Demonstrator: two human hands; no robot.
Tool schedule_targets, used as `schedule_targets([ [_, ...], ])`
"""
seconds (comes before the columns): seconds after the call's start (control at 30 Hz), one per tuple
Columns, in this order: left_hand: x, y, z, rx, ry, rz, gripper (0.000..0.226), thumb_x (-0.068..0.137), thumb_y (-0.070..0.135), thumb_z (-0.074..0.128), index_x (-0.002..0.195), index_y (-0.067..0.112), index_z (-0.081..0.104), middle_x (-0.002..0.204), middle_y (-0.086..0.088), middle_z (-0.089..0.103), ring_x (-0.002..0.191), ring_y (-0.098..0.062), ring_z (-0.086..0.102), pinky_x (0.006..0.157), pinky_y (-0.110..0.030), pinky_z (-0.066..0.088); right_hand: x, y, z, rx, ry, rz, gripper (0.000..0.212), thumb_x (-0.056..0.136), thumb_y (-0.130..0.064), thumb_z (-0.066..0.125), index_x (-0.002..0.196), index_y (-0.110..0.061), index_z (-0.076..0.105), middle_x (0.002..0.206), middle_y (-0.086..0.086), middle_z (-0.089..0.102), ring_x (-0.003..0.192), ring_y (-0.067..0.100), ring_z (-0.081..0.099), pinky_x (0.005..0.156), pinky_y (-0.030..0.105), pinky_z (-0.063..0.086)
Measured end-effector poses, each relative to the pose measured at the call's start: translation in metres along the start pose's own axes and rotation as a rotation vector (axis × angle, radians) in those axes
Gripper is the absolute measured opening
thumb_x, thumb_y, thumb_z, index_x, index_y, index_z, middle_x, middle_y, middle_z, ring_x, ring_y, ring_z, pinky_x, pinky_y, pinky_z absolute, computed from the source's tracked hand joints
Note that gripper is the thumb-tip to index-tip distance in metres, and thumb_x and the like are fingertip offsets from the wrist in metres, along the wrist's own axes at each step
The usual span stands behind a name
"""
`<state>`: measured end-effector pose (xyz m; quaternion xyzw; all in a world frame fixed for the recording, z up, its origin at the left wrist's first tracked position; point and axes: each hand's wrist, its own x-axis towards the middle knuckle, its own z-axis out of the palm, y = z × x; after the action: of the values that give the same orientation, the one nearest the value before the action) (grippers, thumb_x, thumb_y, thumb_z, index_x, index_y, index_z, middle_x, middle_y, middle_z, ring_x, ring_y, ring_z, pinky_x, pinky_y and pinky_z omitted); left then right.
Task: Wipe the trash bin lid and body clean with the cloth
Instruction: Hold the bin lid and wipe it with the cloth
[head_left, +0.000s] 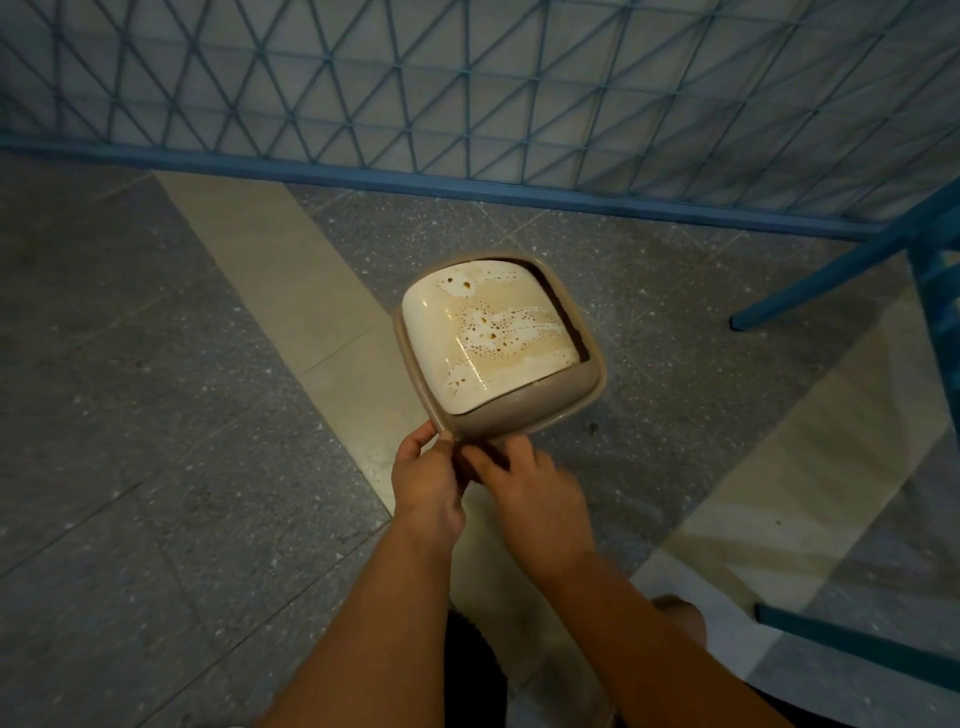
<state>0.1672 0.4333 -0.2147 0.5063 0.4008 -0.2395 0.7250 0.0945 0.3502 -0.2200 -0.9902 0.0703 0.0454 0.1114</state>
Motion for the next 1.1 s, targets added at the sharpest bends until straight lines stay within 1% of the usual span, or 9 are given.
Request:
schedule_targets([
  [0.13, 0.001, -0.001, 0.002, 0.068, -0.016, 0.007, 0.027, 0.094, 0.003, 0.053, 0.120, 0.009, 0.056, 0.095, -0.017, 0.068, 0.082, -0.023, 0.065, 0.081, -0.035, 0.057, 0.004, 0.022, -0.008, -0.043, -0.003, -0.013, 0.046, 0.073, -0.026, 0.073, 0.114, -0.038, 0.059, 0.097, 0.006, 0.056, 0.069, 0.026, 0.058, 0.049, 0.032, 0.048],
  [0.3, 0.004, 0.005, -0.002, 0.089, 0.006, -0.007, 0.022, 0.095, 0.003, 0.053, 0.115, 0.012, 0.053, 0.080, -0.009, 0.061, 0.072, -0.015, 0.055, 0.085, -0.032, 0.054, 0.004, 0.060, -0.019, -0.031, 0.050, 0.158, 0.048, 0.074, -0.014, 0.067, 0.117, -0.035, 0.059, 0.095, 0.011, 0.052, 0.069, 0.029, 0.055, 0.045, 0.034, 0.046],
  [0.5, 0.005, 0.007, -0.001, 0.115, 0.024, -0.019, 0.024, 0.095, 0.002, 0.052, 0.117, 0.011, 0.054, 0.081, -0.009, 0.062, 0.072, -0.015, 0.057, 0.083, -0.032, 0.054, 0.000, 0.071, -0.017, 0.076, 0.036, 0.413, 0.053, 0.091, -0.012, 0.049, 0.138, -0.035, 0.041, 0.115, 0.012, 0.042, 0.087, 0.029, 0.051, 0.068, 0.038, 0.048],
  [0.6, 0.007, 0.009, -0.002, 0.087, 0.046, -0.010, 0.027, 0.095, 0.005, 0.053, 0.121, 0.010, 0.057, 0.089, -0.008, 0.065, 0.079, -0.016, 0.059, 0.091, -0.034, 0.051, -0.003, 0.074, -0.017, 0.312, 0.058, 0.566, 0.051, 0.097, -0.015, 0.041, 0.142, -0.036, 0.033, 0.120, 0.009, 0.037, 0.087, 0.020, 0.047, 0.076, 0.033, 0.042],
  [0.73, 0.010, 0.007, -0.006, -0.073, 0.149, -0.008, 0.026, 0.094, 0.010, 0.055, 0.121, 0.008, 0.057, 0.107, -0.010, 0.065, 0.094, -0.018, 0.063, 0.096, -0.035, 0.051, -0.005, 0.062, -0.010, 0.957, 0.104, 0.802, 0.046, 0.094, -0.026, 0.050, 0.139, -0.035, 0.041, 0.122, 0.006, 0.042, 0.101, 0.019, 0.050, 0.098, 0.039, 0.042],
  [0.87, 0.001, -0.011, 0.007, -0.158, 0.160, -0.114, 0.013, 0.094, 0.009, 0.045, 0.086, 0.007, 0.056, 0.086, -0.010, 0.055, 0.077, -0.018, 0.057, 0.083, -0.034, 0.052, -0.001, 0.051, -0.009, 1.393, 0.149, 1.201, 0.056, 0.091, -0.052, 0.045, 0.137, -0.020, 0.046, 0.132, 0.008, 0.049, 0.121, 0.027, 0.048, 0.104, 0.043, 0.037],
  [0.97, -0.012, -0.025, 0.026, -0.142, 0.046, -0.138, 0.010, 0.092, 0.002, 0.051, 0.098, 0.002, 0.059, 0.088, -0.012, 0.060, 0.087, -0.021, 0.061, 0.094, -0.036, 0.051, 0.009, 0.047, -0.010, 1.601, 0.146, 1.389, 0.061, 0.091, -0.055, 0.043, 0.136, -0.014, 0.047, 0.137, 0.012, 0.050, 0.122, 0.029, 0.049, 0.106, 0.045, 0.037],
  [1.03, -0.014, -0.029, 0.035, -0.133, 0.007, -0.125, 0.017, 0.093, 0.002, 0.054, 0.110, 0.002, 0.059, 0.093, -0.012, 0.064, 0.088, -0.020, 0.063, 0.089, -0.031, 0.051, 0.016, 0.042, -0.012, 1.686, 0.170, 1.376, 0.041, 0.089, -0.043, 0.054, 0.120, -0.017, 0.060, 0.120, 0.009, 0.061, 0.107, 0.027, 0.058, 0.098, 0.042, 0.046],
  [1.1, -0.014, -0.029, 0.039, -0.117, 0.002, -0.100, 0.015, 0.094, 0.002, 0.054, 0.107, 0.004, 0.061, 0.090, -0.011, 0.067, 0.081, -0.018, 0.065, 0.075, -0.028, 0.054, 0.021, 0.036, -0.011, 1.684, 0.188, 1.308, 0.015, 0.086, -0.028, 0.063, 0.100, -0.023, 0.067, 0.105, 0.007, 0.066, 0.096, 0.023, 0.062, 0.089, 0.038, 0.051],
])
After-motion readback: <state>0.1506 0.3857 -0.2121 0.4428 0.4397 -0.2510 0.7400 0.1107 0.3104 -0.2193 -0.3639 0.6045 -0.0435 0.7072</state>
